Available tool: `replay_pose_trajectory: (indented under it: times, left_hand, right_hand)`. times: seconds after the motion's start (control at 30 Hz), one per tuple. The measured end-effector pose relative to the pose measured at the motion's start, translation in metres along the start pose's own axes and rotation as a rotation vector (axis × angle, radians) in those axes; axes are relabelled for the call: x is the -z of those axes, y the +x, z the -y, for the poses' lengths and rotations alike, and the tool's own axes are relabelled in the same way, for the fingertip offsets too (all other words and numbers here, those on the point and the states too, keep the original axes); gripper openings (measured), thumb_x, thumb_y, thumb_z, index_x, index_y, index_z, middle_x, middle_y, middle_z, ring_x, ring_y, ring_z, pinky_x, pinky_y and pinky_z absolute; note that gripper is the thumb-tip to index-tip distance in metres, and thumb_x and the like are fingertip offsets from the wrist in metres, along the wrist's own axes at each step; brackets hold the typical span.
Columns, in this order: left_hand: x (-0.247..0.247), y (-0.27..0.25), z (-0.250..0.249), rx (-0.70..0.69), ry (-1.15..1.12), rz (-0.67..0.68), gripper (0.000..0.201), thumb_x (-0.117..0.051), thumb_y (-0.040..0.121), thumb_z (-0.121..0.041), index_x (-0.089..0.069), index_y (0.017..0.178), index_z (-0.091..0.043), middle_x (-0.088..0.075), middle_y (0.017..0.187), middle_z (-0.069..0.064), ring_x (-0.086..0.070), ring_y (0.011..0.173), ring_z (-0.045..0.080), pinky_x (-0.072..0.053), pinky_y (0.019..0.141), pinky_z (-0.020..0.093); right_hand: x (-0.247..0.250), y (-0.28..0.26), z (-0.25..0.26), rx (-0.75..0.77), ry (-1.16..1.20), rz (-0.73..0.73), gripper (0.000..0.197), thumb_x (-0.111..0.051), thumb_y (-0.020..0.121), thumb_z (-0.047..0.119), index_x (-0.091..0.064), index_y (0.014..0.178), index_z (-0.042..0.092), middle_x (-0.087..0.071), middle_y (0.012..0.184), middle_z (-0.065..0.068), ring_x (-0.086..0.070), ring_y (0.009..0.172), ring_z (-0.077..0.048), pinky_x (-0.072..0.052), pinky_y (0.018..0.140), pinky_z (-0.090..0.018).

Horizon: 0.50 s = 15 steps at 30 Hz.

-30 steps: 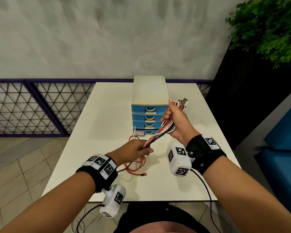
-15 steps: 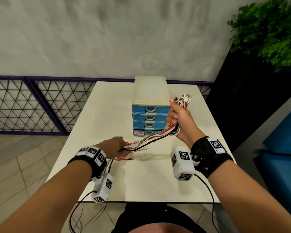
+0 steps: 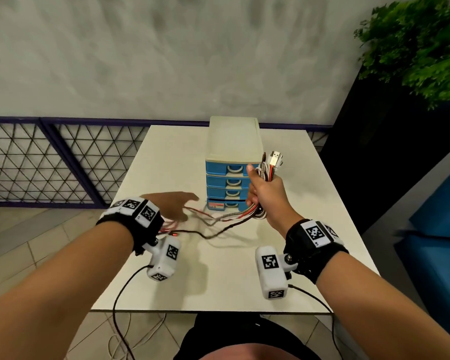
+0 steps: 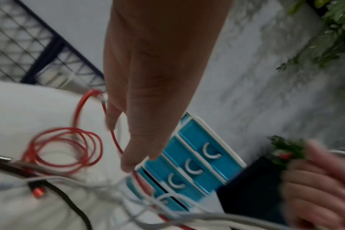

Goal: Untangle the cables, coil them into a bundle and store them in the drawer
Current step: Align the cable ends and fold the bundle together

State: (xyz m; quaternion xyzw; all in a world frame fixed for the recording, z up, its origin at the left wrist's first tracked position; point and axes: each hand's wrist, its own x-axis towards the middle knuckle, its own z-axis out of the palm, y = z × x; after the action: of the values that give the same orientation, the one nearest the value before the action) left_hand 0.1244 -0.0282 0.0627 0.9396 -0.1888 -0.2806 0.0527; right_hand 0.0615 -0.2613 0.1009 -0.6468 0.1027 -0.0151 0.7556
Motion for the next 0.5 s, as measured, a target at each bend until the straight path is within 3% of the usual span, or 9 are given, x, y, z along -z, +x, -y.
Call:
replay_pose_trajectory:
  times: [0.1,0.17,0.2,0.27,0.33,0.37,0.43,0.5]
  left_hand:
    - [-0.007,-0.006,-0.038,-0.17,-0.087,-0.108,0.034,-0.043,0.098,-0.027,-0.054,0.129,-0.016,-0.055,0.135,0.004,-0.051,0.12,0.019,-0.037,0.101,0.027]
    - [-0.01,-0.013,-0.067,-0.265,-0.336,-0.188,0.042,-0.031,0.101,-0.035,-0.058,0.123,-0.013,-0.061,0.123,0.003,-0.053,0.109,0.014,-0.037,0.093,0.024]
    - [-0.011,-0.018,-0.079,-0.319,-0.475,-0.188,0.047,-0.025,0.101,-0.039,-0.06,0.121,-0.013,-0.061,0.118,0.0,-0.052,0.108,0.01,-0.037,0.095,0.024]
    - [-0.017,-0.024,-0.097,-0.407,-0.616,-0.126,0.06,-0.014,0.1,-0.047,-0.066,0.105,-0.019,-0.064,0.105,-0.005,-0.054,0.101,0.006,-0.038,0.101,0.028]
    - [-0.022,-0.028,-0.106,-0.466,-0.69,-0.05,0.072,-0.007,0.099,-0.049,-0.069,0.083,-0.017,-0.071,0.092,0.005,-0.062,0.089,0.006,-0.041,0.094,0.022]
    - [-0.023,-0.03,-0.109,-0.479,-0.723,-0.034,0.074,-0.005,0.099,-0.049,-0.066,0.073,-0.014,-0.071,0.08,0.011,-0.063,0.078,0.009,-0.044,0.085,0.022]
    - [-0.026,-0.033,-0.11,-0.47,-0.776,-0.009,0.073,-0.006,0.098,-0.052,-0.053,0.058,-0.012,-0.056,0.053,0.007,-0.058,0.057,0.015,-0.046,0.076,0.028]
    - [-0.031,-0.032,-0.103,-0.421,-0.855,0.046,0.069,-0.011,0.096,-0.058,-0.043,0.056,-0.012,-0.037,0.045,0.002,-0.046,0.044,0.017,-0.043,0.072,0.035]
  right_hand:
    - [-0.006,-0.001,-0.007,-0.042,-0.054,0.011,0.032,-0.062,0.093,0.036,-0.046,0.072,0.017,-0.036,0.045,0.006,-0.034,0.039,-0.014,-0.042,0.05,-0.031]
    - [-0.008,-0.003,-0.007,-0.049,-0.04,0.018,0.036,-0.061,0.093,0.038,-0.046,0.067,0.018,-0.036,0.043,0.005,-0.034,0.039,-0.014,-0.042,0.051,-0.032]
    - [-0.009,-0.003,-0.006,-0.045,-0.024,0.017,0.039,-0.061,0.093,0.037,-0.045,0.064,0.017,-0.036,0.043,0.005,-0.034,0.039,-0.014,-0.041,0.05,-0.031]
    - [-0.008,-0.002,-0.001,-0.057,0.032,0.013,0.043,-0.061,0.093,0.036,-0.042,0.06,0.017,-0.034,0.042,0.004,-0.032,0.038,-0.014,-0.039,0.046,-0.027]
    - [-0.005,0.0,0.005,-0.083,0.127,0.023,0.041,-0.06,0.094,0.033,-0.039,0.062,0.018,-0.031,0.045,0.004,-0.029,0.038,-0.011,-0.036,0.043,-0.023]
    - [-0.003,0.001,0.008,-0.089,0.163,0.025,0.04,-0.06,0.094,0.033,-0.039,0.064,0.018,-0.029,0.045,0.004,-0.028,0.038,-0.011,-0.036,0.042,-0.023]
    - [0.004,0.003,0.013,-0.093,0.222,0.015,0.039,-0.06,0.094,0.034,-0.038,0.065,0.019,-0.027,0.046,0.004,-0.028,0.038,-0.011,-0.038,0.042,-0.025]
    - [0.012,0.007,0.017,-0.096,0.289,0.001,0.037,-0.061,0.093,0.035,-0.04,0.067,0.019,-0.027,0.047,0.005,-0.029,0.037,-0.01,-0.04,0.043,-0.026]
